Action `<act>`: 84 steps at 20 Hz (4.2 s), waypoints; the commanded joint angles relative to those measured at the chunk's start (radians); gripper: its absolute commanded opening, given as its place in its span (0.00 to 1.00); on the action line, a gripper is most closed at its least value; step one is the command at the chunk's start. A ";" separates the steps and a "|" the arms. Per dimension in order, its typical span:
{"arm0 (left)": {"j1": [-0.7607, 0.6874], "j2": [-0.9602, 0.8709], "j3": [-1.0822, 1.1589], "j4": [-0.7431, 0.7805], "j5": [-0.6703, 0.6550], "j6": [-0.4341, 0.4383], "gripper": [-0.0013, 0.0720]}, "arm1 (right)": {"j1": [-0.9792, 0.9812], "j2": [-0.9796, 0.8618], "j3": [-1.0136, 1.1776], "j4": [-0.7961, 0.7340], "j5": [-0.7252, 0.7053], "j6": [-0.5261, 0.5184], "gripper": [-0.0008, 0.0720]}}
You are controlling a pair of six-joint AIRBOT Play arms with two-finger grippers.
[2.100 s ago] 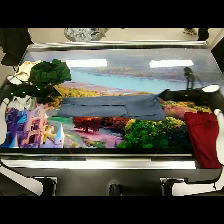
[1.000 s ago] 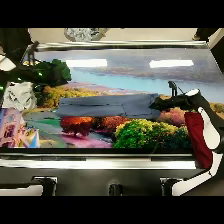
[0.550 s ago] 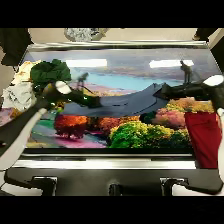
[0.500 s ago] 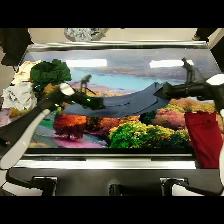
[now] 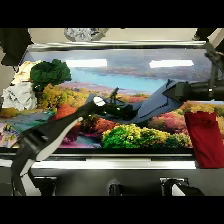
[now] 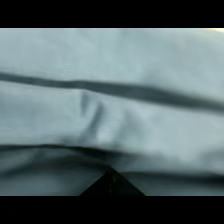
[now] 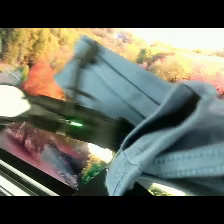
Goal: Fold the shirts.
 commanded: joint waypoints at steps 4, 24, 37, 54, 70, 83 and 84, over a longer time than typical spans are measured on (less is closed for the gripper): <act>-0.030 -0.069 0.077 -0.109 -0.027 0.012 0.06 | 0.001 0.050 0.001 -0.037 0.040 0.006 0.06; 0.510 0.649 0.048 0.796 -0.238 -0.169 0.06 | 0.449 -0.641 0.001 0.526 -0.568 -0.283 0.92; 0.526 0.650 -0.030 0.854 -0.277 -0.143 0.06 | 0.105 -0.423 -0.396 -0.139 -0.220 -0.104 0.94; 0.518 0.649 -0.030 0.854 -0.315 -0.119 0.06 | -0.180 -0.307 -0.218 0.216 -0.193 -0.262 0.06; 0.513 0.649 -0.031 0.854 -0.315 -0.100 0.06 | -0.709 -0.291 0.355 -0.060 0.112 -0.034 0.06; 0.513 0.649 -0.031 0.854 -0.313 -0.089 0.06 | -0.799 -0.245 0.229 -0.599 0.428 -0.042 0.07; 0.513 0.649 -0.031 0.854 -0.313 -0.089 0.06 | -0.799 -0.236 0.166 -0.638 0.427 -0.048 0.07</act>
